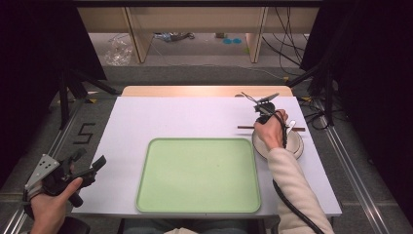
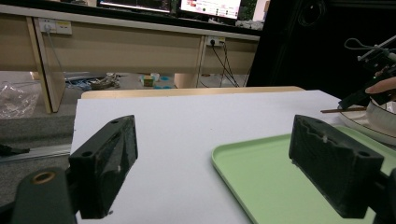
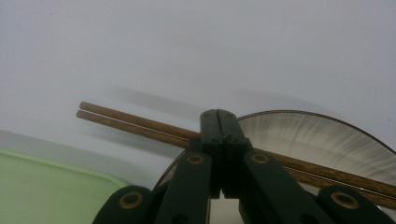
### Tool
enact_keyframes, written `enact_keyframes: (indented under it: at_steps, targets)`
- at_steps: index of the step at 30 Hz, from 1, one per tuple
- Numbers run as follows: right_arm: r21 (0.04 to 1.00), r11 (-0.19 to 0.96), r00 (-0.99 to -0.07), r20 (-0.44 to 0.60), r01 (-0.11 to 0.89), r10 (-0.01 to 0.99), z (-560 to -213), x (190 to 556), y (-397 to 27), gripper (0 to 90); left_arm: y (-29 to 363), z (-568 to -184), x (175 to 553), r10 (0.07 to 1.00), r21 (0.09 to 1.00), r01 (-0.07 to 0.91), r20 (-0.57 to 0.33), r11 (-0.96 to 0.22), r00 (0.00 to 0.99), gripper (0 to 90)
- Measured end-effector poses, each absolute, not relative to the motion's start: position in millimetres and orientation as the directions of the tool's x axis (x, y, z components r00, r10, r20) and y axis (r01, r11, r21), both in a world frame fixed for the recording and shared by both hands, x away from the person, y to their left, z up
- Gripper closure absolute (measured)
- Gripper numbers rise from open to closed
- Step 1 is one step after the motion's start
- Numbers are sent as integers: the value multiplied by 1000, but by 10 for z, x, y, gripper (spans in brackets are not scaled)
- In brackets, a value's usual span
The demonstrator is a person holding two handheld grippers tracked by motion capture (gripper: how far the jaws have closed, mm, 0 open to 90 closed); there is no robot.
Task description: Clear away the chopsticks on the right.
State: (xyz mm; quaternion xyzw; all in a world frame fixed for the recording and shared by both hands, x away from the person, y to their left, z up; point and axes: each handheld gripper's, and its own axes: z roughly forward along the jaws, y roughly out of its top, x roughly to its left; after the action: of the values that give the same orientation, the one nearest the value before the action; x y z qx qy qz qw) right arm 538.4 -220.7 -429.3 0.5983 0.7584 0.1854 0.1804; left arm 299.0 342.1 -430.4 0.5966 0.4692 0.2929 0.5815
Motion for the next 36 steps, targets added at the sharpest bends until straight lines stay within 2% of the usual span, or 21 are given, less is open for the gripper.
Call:
enact_keyframes:
  at_steps: [4,15,17,18,19,20,22,24,27,33,36]
  targets:
    - [498,262,-258,-78,827,963,-4323,5412,-2241,900,3419,-4304,2984,903,967,224,-202,122,380,152]
    - [488,230,-223,-74,842,972,-4303,5406,-2205,896,3420,-4304,2984,902,967,224,-205,125,380,153]
    - [504,298,-276,-120,811,954,-4225,5400,-2195,868,3424,-4305,2992,900,969,218,-197,118,388,153]
    - [524,337,-309,-143,782,940,-4182,5402,-2155,821,3426,-4305,2991,900,969,218,-195,115,389,153]
    - [520,397,-360,-175,756,916,-4152,5415,-2133,786,3421,-4304,2986,902,967,221,-202,123,383,153]
    - [486,516,-455,-247,705,855,-4116,5437,-2102,713,3416,-4304,2980,904,965,227,-212,133,372,153]
    - [383,763,-658,-390,521,644,-4093,5498,-2043,589,3421,-4305,2986,902,967,222,-202,123,382,153]
    - [235,898,-780,-445,373,440,-4099,5528,-1977,590,3425,-4305,2992,900,969,219,-197,117,389,153]
    - [128,949,-835,-452,287,314,-4130,5593,-1931,619,3426,-4306,2992,900,969,218,-198,119,388,154]
    - [44,972,-879,-420,230,227,-4178,5656,-1827,654,3432,-4309,2991,900,968,222,-198,118,387,154]
    - [25,974,-880,-424,224,213,-4206,5667,-1801,674,3432,-4306,2986,902,968,221,-201,122,383,154]
